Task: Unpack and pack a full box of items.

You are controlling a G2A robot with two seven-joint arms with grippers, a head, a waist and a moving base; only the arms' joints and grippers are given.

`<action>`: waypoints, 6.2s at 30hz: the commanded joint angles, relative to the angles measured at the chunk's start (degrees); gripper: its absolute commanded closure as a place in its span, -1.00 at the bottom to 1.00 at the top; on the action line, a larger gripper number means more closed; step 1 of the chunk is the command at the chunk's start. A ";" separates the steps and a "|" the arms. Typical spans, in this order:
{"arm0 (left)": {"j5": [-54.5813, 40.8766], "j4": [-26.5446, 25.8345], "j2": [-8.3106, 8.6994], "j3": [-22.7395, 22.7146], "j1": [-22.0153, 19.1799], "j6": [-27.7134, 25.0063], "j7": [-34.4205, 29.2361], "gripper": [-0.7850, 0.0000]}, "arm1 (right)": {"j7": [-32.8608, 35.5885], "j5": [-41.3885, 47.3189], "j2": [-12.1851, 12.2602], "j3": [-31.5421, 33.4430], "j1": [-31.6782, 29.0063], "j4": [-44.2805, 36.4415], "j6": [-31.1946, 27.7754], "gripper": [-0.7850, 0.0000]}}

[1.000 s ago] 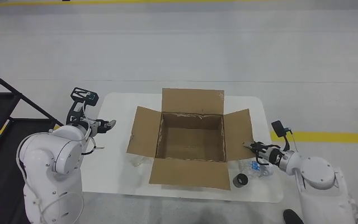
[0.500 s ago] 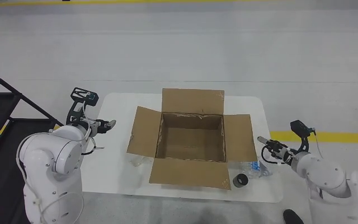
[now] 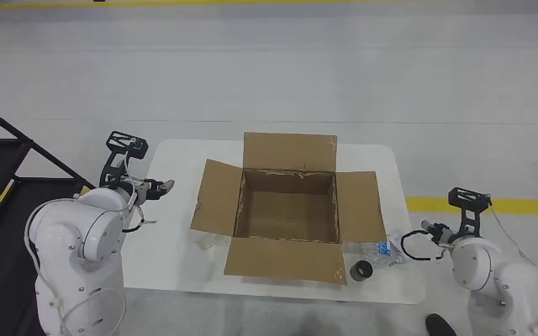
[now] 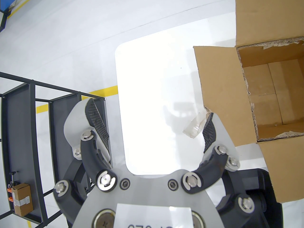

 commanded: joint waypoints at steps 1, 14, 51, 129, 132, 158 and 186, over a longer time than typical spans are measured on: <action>0.00 0.00 0.00 0.00 0.00 0.00 0.00 -1.00 | -0.04 0.51 -0.01 0.04 -0.03 -0.03 0.01 1.00; 0.00 0.00 0.00 0.00 0.00 0.00 0.00 -1.00 | -0.43 2.38 0.20 1.64 1.89 4.70 -4.53 1.00; 0.00 0.00 0.00 0.00 0.00 0.00 0.00 -1.00 | 11.11 1.89 1.21 -12.97 23.79 40.89 -26.94 0.09; 0.00 0.00 0.00 0.00 0.00 0.00 0.00 -1.00 | 20.36 27.11 5.57 7.07 10.30 -7.48 -26.00 1.00; 0.00 0.00 0.00 0.00 0.00 0.00 0.00 -1.00 | 19.43 26.00 5.55 4.37 10.13 -8.04 -24.78 1.00; 0.00 0.00 0.00 0.00 0.00 0.00 0.00 -1.00 | 7.27 20.87 2.75 -32.72 32.45 5.57 -14.34 1.00; 0.00 0.00 0.00 0.00 0.00 0.00 0.00 -1.00 | -6.11 28.26 -5.79 -58.11 45.48 32.67 -0.20 1.00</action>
